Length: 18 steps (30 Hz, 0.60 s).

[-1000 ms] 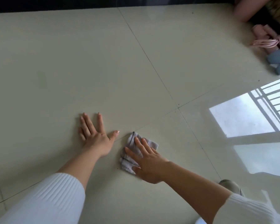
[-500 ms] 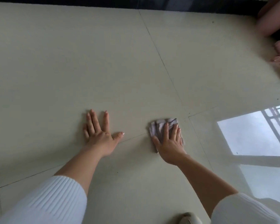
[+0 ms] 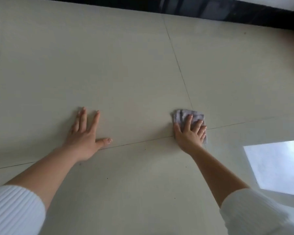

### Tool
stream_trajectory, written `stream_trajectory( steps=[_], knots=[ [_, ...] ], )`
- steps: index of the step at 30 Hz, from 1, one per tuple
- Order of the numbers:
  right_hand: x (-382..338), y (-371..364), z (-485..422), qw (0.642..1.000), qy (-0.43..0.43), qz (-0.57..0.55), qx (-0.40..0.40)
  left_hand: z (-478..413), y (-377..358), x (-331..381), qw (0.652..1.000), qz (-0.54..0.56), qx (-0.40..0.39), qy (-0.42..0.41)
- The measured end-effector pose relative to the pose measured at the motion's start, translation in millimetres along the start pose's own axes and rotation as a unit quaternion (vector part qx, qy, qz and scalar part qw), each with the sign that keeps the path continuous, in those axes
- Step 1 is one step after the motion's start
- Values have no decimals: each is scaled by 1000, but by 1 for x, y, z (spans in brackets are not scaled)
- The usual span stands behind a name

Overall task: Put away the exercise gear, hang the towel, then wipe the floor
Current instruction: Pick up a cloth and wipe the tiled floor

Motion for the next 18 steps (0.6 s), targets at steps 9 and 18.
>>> stream_trajectory(
  steps=[9,18],
  knots=[
    [-77,-73,133,932,348,88,-51,8,7,-15,995,37,95,21],
    [-65,2,-52,983,168,73,5,4,9,-27,989,69,112,71]
  ],
)
Point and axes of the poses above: each hand's wrist, its own z-axis away from the middle knuckle, its own y-axis out of the back of the hand, x = y × z, the point moved 8 cm from there along -z, towards the middle knuckle, and after that the axes turned 7 degrees about y, right-handed, at the moved point
